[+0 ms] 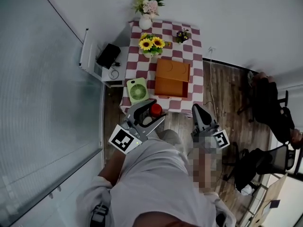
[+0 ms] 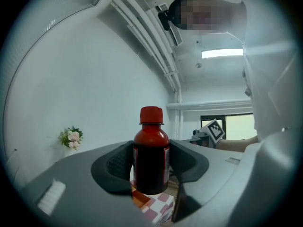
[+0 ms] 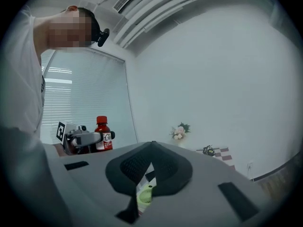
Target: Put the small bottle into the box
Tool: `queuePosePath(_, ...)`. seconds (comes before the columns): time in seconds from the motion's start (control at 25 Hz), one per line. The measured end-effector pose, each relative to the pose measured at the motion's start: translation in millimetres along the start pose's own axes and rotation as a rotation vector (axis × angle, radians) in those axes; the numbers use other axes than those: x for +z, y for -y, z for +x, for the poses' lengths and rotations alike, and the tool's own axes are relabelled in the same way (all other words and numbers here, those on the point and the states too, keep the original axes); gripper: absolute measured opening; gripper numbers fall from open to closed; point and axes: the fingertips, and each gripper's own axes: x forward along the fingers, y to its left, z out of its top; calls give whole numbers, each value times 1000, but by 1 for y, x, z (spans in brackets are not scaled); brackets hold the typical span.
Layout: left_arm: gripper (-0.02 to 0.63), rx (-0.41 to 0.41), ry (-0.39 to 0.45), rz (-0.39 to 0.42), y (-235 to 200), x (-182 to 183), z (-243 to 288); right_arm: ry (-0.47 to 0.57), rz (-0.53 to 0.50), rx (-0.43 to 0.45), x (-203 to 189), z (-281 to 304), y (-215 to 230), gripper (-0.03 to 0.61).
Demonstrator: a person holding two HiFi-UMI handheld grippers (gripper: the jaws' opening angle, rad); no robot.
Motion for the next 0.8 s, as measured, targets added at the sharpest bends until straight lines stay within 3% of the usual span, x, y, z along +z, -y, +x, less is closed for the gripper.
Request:
queuePosePath(0.16, 221, 122, 30, -4, -40, 15, 9, 6, 20, -3, 8, 16, 26, 3)
queuePosePath(0.36, 221, 173, 34, 71, -67, 29, 20, 7, 28, 54, 16, 31, 50, 3)
queuePosePath(0.56, 221, 188, -67, 120, -86, 6, 45, 20, 14, 86, 25, 29, 70, 3)
queuePosePath(0.8, 221, 101, -273, 206, -96, -60, 102, 65, 27, 45, 29, 11, 91, 3)
